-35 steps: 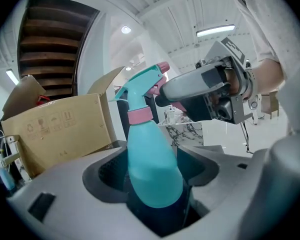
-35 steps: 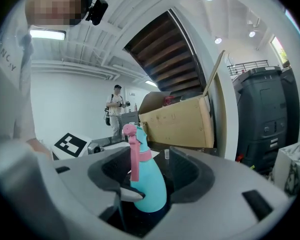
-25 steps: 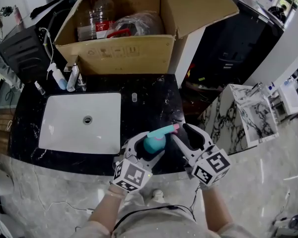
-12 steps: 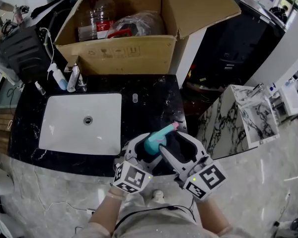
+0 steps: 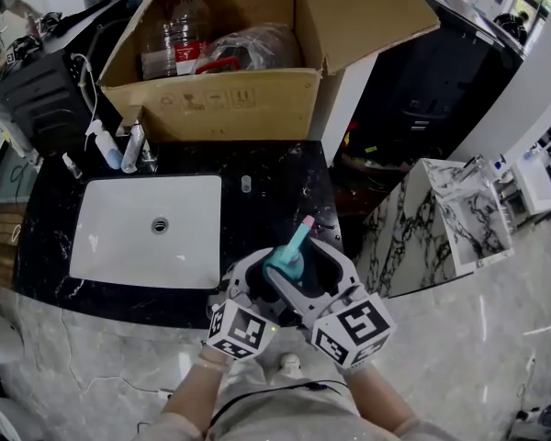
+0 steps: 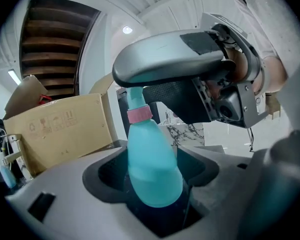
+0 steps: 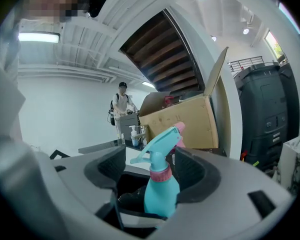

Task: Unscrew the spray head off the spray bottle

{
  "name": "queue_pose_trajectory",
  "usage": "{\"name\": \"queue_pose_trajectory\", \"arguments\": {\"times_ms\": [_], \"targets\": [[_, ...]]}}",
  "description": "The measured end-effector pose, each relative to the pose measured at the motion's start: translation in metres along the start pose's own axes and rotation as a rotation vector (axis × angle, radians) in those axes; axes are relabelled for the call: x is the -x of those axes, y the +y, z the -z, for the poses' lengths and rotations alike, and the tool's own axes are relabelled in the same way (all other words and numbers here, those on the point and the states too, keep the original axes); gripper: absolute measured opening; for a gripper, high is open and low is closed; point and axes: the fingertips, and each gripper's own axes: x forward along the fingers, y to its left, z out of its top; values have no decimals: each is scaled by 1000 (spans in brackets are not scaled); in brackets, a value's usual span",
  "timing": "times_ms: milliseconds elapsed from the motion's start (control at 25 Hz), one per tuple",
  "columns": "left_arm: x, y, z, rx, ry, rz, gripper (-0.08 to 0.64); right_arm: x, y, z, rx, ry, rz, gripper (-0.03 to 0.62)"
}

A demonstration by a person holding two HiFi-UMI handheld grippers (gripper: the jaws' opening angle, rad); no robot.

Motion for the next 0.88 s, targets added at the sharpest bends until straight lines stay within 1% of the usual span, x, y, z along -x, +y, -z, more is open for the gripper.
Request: {"name": "queue_pose_trajectory", "arguments": {"times_ms": [120,280,480,640,720,880], "targets": [[0,0,0,1,-1,-2,313,-2,-2,1,4,10,16,279],[0,0,1,3,-1,1,313,0,-2,2,9,16,2,275],[0,1,1,7,-13,10,313,8,-3,4,7,17,-25,247],[1,1,1,15,-28,40,313,17,-7,4,-19,3,-48,228],[2,0,2,22,-34,57,311,23,-10,5,-32,-6,-54,208],[3,0,3,28,-35,61,310,32,-22,6,-66,-23,-38,176]]}}
